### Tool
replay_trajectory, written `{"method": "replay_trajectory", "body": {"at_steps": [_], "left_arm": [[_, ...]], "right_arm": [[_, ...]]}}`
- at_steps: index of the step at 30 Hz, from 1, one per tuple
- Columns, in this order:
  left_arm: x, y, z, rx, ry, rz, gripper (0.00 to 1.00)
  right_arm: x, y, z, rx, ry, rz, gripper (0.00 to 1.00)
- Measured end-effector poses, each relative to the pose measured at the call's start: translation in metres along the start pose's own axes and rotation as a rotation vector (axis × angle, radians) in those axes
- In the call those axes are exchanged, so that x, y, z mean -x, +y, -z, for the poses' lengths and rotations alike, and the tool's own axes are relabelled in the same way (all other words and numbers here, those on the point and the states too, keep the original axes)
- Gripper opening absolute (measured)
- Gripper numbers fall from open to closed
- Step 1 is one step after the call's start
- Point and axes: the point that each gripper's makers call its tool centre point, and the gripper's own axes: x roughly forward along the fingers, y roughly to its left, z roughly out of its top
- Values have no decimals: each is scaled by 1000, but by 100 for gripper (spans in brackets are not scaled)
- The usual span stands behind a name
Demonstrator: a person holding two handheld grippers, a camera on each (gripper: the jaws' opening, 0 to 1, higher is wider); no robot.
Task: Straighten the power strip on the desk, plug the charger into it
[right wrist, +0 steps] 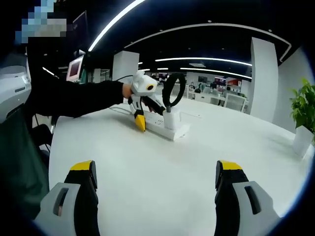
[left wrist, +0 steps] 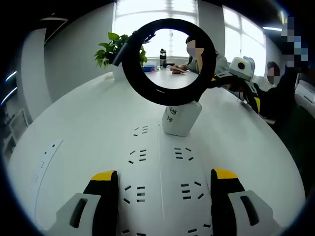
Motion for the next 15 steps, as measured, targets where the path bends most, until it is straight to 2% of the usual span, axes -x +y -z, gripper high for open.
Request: {"method": "replay_trajectory", "body": {"at_steps": [15], "left_arm": [[20, -14, 9, 2, -5, -3, 77]], "right_arm": [[0, 12, -11, 15, 2, 2, 99]]}}
